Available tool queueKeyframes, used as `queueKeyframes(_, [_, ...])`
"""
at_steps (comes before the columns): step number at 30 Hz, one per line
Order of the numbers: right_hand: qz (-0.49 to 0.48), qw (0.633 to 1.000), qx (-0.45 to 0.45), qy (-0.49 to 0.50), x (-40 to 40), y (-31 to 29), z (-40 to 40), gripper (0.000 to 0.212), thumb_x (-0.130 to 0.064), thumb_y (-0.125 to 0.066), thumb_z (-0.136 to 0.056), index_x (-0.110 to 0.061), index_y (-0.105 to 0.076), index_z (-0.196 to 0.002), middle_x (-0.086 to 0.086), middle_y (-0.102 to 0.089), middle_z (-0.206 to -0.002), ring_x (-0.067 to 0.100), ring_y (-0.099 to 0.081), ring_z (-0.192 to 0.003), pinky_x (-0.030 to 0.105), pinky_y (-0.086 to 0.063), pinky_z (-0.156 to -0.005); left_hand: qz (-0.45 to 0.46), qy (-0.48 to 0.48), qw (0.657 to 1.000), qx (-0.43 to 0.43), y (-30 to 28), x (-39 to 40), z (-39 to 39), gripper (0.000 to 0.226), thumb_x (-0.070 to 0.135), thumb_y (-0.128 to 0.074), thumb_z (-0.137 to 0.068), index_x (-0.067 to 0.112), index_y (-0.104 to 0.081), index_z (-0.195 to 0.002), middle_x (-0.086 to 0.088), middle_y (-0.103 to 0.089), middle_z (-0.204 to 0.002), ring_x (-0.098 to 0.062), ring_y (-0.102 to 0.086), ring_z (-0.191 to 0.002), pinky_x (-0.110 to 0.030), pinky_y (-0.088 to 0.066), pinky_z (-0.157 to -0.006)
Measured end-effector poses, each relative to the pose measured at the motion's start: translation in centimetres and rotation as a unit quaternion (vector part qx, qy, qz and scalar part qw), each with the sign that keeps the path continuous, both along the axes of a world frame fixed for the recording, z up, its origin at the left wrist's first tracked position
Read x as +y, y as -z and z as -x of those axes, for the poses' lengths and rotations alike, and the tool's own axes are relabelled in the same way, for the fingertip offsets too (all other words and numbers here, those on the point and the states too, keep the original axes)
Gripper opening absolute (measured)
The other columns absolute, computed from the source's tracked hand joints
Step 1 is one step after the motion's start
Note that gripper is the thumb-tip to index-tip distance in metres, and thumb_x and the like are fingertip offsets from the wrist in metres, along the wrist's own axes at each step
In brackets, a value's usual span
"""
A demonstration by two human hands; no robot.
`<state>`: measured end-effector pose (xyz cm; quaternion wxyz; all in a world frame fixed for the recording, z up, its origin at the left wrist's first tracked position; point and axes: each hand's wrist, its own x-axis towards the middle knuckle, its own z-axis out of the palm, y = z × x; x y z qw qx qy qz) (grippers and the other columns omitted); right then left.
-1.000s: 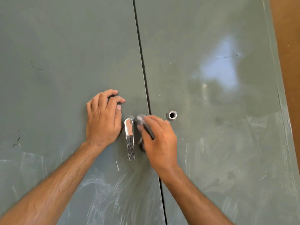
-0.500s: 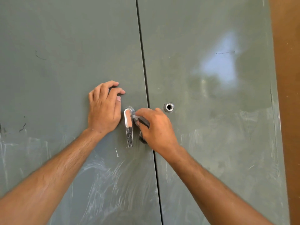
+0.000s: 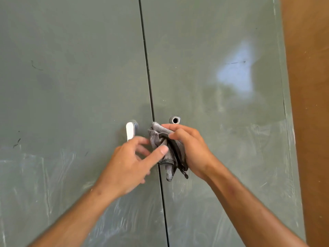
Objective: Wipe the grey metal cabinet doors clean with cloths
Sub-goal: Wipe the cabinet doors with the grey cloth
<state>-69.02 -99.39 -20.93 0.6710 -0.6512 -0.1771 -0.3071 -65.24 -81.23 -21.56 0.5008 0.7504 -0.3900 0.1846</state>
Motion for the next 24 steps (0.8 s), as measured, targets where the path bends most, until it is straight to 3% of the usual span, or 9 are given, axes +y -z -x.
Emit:
queueKeyframes(4, [0.018, 0.999, 0.03, 0.002, -1.3, 1.2, 0.8, 0.036, 0.0, -0.068, -0.089, -0.006, -0.068, -0.125, 0.017, -0.075, -0.118, 0.021, -0.072, -0.1, 0.036, -0.057, -0.096, 0.034, 0.096, 0.981, 0.166, 1.0, -2.1, -0.3, 0.017, 0.025, -0.064, -0.102, 0.014, -0.071, -0.113, -0.003, -0.081, -0.099, -0.021, -0.078, -0.093, -0.041, -0.063, -0.083])
queueKeyframes(7, [0.017, 0.999, 0.032, 0.029, -3.3, 2.0, 1.5, 0.02, 0.0, -0.065, -0.098, -0.003, -0.069, -0.117, 0.013, -0.076, -0.109, 0.021, -0.072, -0.091, 0.03, -0.061, -0.084, 0.098, 0.106, 0.964, 0.221, 2.1, -3.2, -1.3, 0.021, 0.006, -0.053, -0.106, 0.012, -0.071, -0.113, -0.01, -0.08, -0.106, -0.023, -0.076, -0.1, -0.039, -0.062, -0.089])
queueKeyframes(10, [0.032, 0.996, 0.047, 0.062, -4.9, 2.8, 2.2, 0.014, 0.0, -0.062, -0.1, -0.008, -0.068, -0.11, 0.009, -0.076, -0.092, 0.023, -0.068, -0.078, 0.033, -0.059, -0.069, 0.135, 0.179, 0.923, 0.313, 3.1, -4.3, -1.7, 0.029, 0.008, -0.045, -0.107, 0.003, -0.066, -0.127, -0.021, -0.073, -0.123, -0.03, -0.072, -0.108, -0.044, -0.06, -0.092])
queueKeyframes(12, [0.048, 0.993, 0.051, 0.093, -5.4, 3.4, 2.3, 0.018, 0.001, -0.058, -0.102, -0.016, -0.065, -0.106, 0.005, -0.071, -0.081, 0.027, -0.056, -0.07, 0.035, -0.045, -0.059, 0.167, 0.227, 0.885, 0.372, 3.7, -5.1, -1.6, 0.035, 0.013, -0.041, -0.108, 0.004, -0.063, -0.134, -0.023, -0.068, -0.131, -0.03, -0.068, -0.113, -0.047, -0.055, -0.099])
queueKeyframes(14, [0.084, 0.988, 0.054, 0.117, -5.6, 3.8, 2.3, 0.017, -0.006, -0.06, -0.103, -0.02, -0.069, -0.101, 0.008, -0.07, -0.082, 0.026, -0.051, -0.07, 0.035, -0.042, -0.059, 0.185, 0.246, 0.865, 0.396, 4.0, -5.9, -1.5, 0.038, 0.019, -0.038, -0.11, 0.005, -0.065, -0.133, -0.019, -0.07, -0.131, -0.03, -0.068, -0.118, -0.046, -0.054, -0.1])
queueKeyframes(16, [0.112, 0.986, 0.082, 0.092, -5.5, 4.2, 2.7, 0.01, -0.022, -0.074, -0.097, -0.021, -0.075, -0.106, 0.011, -0.076, -0.102, 0.022, -0.065, -0.083, 0.039, -0.056, -0.08, 0.192, 0.23, 0.869, 0.394, 4.0, -6.4, -1.4, 0.037, 0.018, -0.039, -0.11, 0.004, -0.069, -0.127, -0.019, -0.073, -0.125, -0.028, -0.072, -0.109, -0.041, -0.06, -0.089])
queueKeyframes(18, [0.138, 0.982, 0.11, 0.073, -5.9, 4.6, 3.0, 0.028, -0.024, -0.083, -0.089, -0.02, -0.073, -0.114, 0.009, -0.076, -0.112, 0.016, -0.071, -0.091, 0.037, -0.058, -0.091, 0.185, 0.216, 0.877, 0.386, 4.1, -6.7, -1.3, 0.038, 0.016, -0.037, -0.11, 0.004, -0.069, -0.126, -0.018, -0.074, -0.121, -0.027, -0.074, -0.107, -0.039, -0.063, -0.086])
queueKeyframes(21, [0.139, 0.98, 0.092, 0.108, -7.2, 4.7, 3.3, 0.013, -0.003, -0.072, -0.095, -0.006, -0.073, -0.107, 0.008, -0.078, -0.101, 0.016, -0.069, -0.087, 0.035, -0.057, -0.087, 0.182, 0.216, 0.877, 0.389, 4.5, -7.0, -1.5, 0.04, 0.015, -0.035, -0.11, 0.004, -0.066, -0.131, -0.016, -0.074, -0.124, -0.029, -0.071, -0.116, -0.043, -0.058, -0.096])
queueKeyframes(24, [0.084, 0.982, 0.095, 0.14, -8.7, 4.3, 4.2, 0.009, -0.004, -0.063, -0.101, -0.004, -0.072, -0.099, 0.012, -0.076, -0.091, 0.022, -0.066, -0.08, 0.038, -0.055, -0.077, 0.189, 0.218, 0.864, 0.412, 5.3, -7.1, -1.7, 0.042, 0.018, -0.033, -0.111, 0.005, -0.064, -0.136, -0.013, -0.073, -0.126, -0.028, -0.069, -0.12, -0.044, -0.054, -0.102])
